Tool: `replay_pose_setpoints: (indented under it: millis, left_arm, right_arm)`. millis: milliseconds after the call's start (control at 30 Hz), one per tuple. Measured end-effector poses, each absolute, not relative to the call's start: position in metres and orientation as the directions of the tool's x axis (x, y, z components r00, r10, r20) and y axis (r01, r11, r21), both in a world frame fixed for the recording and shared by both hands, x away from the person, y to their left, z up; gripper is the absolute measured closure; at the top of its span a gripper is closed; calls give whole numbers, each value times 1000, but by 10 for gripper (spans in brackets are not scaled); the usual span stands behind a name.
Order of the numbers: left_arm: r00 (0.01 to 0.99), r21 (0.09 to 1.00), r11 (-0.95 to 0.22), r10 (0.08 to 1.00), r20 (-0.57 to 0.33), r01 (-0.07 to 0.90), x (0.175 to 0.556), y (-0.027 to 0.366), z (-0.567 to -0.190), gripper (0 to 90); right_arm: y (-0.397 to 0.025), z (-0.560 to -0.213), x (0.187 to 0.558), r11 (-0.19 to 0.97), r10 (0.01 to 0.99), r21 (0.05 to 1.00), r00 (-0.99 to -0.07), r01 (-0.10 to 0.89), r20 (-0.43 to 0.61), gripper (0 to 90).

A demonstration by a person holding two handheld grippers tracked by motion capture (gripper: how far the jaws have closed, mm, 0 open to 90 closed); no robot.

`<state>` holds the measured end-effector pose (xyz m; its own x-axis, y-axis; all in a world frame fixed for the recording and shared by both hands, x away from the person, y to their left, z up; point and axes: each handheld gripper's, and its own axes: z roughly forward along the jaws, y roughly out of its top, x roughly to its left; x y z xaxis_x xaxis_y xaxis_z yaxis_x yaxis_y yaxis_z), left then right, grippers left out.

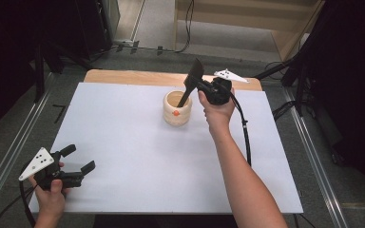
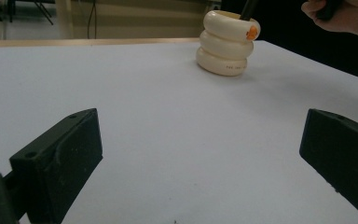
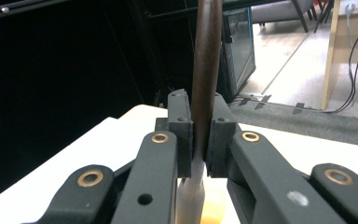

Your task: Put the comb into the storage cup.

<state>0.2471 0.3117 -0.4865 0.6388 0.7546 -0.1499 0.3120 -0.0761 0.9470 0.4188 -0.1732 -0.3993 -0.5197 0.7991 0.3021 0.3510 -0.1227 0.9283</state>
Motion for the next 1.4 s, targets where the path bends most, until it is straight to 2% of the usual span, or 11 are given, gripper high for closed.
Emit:
replay_pose_setpoints:
  millis: [1300, 1367, 1400]
  left_arm:
    - [644, 948, -81, 751, -146, 309, 247, 311, -486, 0]
    - [645, 948, -82, 750, -145, 308, 247, 311, -486, 0]
    - [645, 948, -82, 750, -145, 309, 247, 311, -486, 0]
  right_arm:
    - [-162, -440, 425, -163, 775, 887, -501, 431, 386, 817]
    - [-162, -439, 425, -159, 773, 886, -503, 436, 387, 811]
    - [-163, -439, 425, -157, 776, 887, -501, 435, 383, 770]
